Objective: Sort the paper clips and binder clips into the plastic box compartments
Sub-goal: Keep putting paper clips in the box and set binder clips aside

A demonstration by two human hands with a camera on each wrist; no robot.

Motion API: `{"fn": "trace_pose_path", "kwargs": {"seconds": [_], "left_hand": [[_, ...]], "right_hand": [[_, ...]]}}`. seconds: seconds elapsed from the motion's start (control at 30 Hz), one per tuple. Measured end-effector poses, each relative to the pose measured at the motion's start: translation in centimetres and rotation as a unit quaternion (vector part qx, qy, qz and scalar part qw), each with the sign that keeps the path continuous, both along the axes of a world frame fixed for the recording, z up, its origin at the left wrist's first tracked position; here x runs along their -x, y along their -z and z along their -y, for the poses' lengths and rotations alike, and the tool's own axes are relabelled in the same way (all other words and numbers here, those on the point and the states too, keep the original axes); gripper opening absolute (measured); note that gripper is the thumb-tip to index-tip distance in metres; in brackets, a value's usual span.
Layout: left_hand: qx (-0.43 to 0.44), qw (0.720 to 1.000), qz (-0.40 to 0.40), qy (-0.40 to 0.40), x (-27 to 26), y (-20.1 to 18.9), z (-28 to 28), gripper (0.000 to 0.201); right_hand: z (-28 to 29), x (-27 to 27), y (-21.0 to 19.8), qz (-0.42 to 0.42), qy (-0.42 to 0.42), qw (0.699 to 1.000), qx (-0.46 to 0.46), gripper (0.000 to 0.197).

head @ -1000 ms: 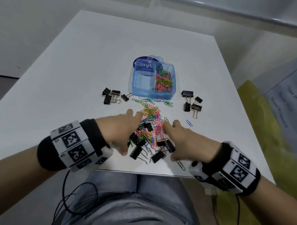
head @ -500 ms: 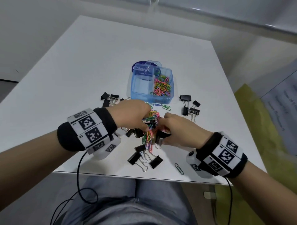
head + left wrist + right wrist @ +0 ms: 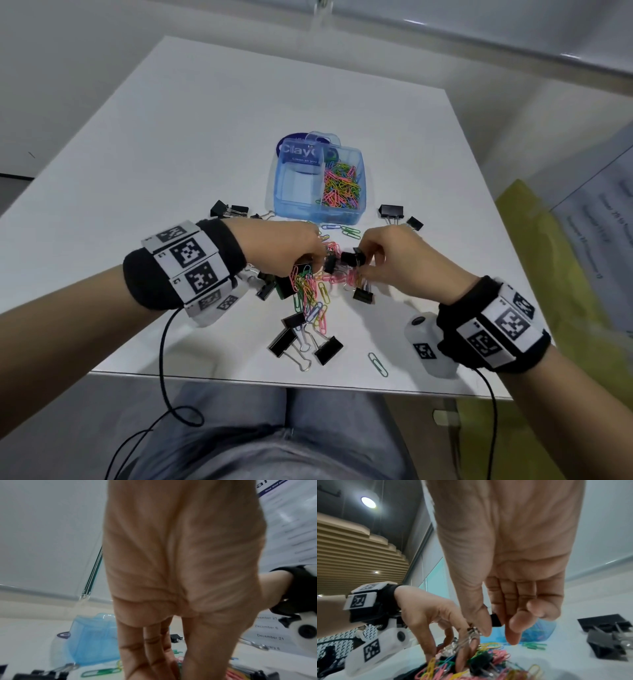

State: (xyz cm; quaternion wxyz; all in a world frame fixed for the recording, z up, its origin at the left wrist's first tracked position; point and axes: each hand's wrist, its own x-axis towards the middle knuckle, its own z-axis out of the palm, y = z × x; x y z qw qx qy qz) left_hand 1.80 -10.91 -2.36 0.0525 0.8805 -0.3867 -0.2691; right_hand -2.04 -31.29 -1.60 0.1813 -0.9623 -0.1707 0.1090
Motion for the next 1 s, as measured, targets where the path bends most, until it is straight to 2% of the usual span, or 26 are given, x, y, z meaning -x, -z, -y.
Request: {"fn": "trace_pose_path", "kwargs": {"seconds": [0.1, 0.2, 0.3, 0.4, 0.57, 0.63, 0.7, 0.87, 1.0], "left_hand": [[0.001, 1.0, 0.016, -0.005, -0.4, 0.4, 0.2, 0.036], [0.01, 1.0, 0.015, -0.025, -0.9, 0.7, 0.3, 0.034], [0.038, 0.997, 0.004, -0.059, -1.1, 0.8, 0.1, 0.03], [0.08, 0.993, 0.001, -0.085, -1.4, 0.8, -0.1, 0.019], [0.147, 0.981, -0.015, -0.127, -1.6, 0.0, -0.5, 0.014], [0.181, 0.971, -0.008, -0.158, -1.6, -0.8, -0.8, 0.016], [0.203, 0.961, 0.022, -0.185, -1.9, -1.7, -1.4, 0.015], [0.144, 0.938, 0.149, -0.277, -3.7, -1.8, -4.3, 0.016], [0.075, 0.931, 0.177, -0.31, -4.2, -0.7, -6.0, 0.017]], "right_hand": [[0.8, -0.4, -0.2, 0.019, 0.011, 0.999, -0.032, 0.009], [1.5, -0.7, 0.0, 0.035, 0.031, 0.998, -0.043, 0.014], [2.5, -1.3, 0.2, 0.066, 0.09, 0.991, -0.074, 0.011], [3.2, -1.5, 0.4, 0.055, 0.129, 0.985, -0.097, 0.004], [2.7, -1.1, 1.7, 0.043, 0.061, 0.997, 0.01, 0.009], [2.4, -1.3, 1.9, 0.048, 0.068, 0.996, 0.045, 0.009], [2.1, -1.7, 1.9, 0.049, 0.092, 0.99, 0.09, 0.024], [1.5, -2.7, 2.3, 0.002, 0.106, 0.985, 0.134, 0.039], [2.0, -3.6, 1.9, 0.005, 0.14, 0.986, 0.091, 0.018]]}}
